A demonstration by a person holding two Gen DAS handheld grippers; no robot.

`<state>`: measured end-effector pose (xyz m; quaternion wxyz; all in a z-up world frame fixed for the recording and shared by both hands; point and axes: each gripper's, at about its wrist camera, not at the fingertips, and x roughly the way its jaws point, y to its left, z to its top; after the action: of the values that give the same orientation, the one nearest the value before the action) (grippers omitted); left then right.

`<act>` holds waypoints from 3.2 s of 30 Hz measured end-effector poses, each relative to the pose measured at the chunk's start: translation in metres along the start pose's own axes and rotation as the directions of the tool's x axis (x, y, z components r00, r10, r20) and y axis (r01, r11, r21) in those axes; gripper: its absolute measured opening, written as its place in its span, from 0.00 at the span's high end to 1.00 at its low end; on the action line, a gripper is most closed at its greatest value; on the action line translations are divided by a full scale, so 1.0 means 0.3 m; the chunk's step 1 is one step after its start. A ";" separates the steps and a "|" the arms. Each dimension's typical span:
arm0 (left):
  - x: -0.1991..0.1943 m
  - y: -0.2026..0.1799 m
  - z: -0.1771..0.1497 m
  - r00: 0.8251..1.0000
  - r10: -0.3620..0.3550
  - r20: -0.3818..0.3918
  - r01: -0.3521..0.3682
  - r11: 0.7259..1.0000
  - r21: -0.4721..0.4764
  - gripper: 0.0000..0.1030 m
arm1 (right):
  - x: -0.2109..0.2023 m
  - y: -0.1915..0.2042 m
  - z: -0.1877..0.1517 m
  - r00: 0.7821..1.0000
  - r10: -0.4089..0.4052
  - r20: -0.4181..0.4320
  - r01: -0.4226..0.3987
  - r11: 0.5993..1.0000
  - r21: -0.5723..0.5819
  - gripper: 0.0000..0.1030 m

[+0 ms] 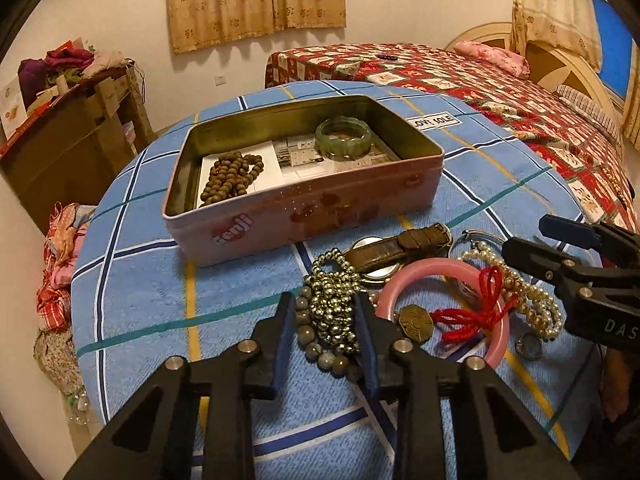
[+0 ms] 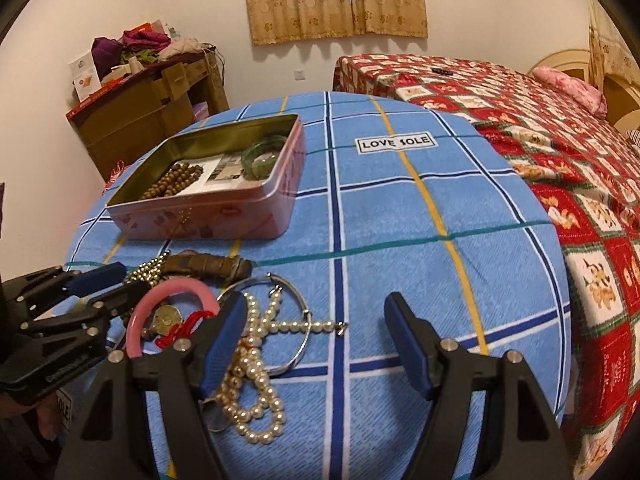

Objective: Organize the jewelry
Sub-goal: 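Move the left tool back to the pile and grasp the gold chain, then lift the gold chain with the left tool while the right tool grasps the pearl strand, then carry the gold chain and pearl strand over the pink tin with both tools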

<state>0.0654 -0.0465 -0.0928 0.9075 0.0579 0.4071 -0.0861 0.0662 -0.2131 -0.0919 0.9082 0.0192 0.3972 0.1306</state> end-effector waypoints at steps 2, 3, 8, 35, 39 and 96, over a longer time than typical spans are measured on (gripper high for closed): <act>-0.016 0.003 0.003 1.000 -0.009 0.010 0.009 1.000 0.005 0.89 | 0.001 0.000 -0.002 1.000 0.000 0.000 0.000 1.000 -0.003 0.28; -0.027 0.009 0.004 1.000 -0.013 0.017 0.013 1.000 0.002 0.91 | 0.000 -0.002 -0.002 1.000 -0.003 0.003 0.003 1.000 -0.002 0.28; -0.115 0.053 0.033 0.996 -0.025 0.080 0.028 0.999 -0.026 0.91 | -0.014 -0.019 0.003 0.999 -0.023 0.022 0.023 1.000 0.008 0.28; -0.121 0.173 -0.002 0.996 0.047 0.075 -0.040 0.995 -0.091 0.91 | -0.024 0.057 -0.027 0.997 0.073 -0.021 -0.074 0.992 -0.102 0.65; -0.120 0.172 -0.005 0.996 0.049 0.072 -0.043 0.995 -0.092 0.91 | -0.024 0.066 -0.029 0.995 0.098 -0.035 -0.101 0.989 -0.105 0.65; -0.227 0.209 0.119 0.983 0.041 0.178 -0.028 0.997 -0.077 0.91 | -0.143 0.100 0.186 0.980 0.128 0.153 -0.100 0.979 -0.178 0.86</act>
<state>0.0597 0.0159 -0.0159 0.9432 0.0232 0.3258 -0.0600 0.0721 -0.1911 -0.0189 0.9271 -0.0247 0.3068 0.2141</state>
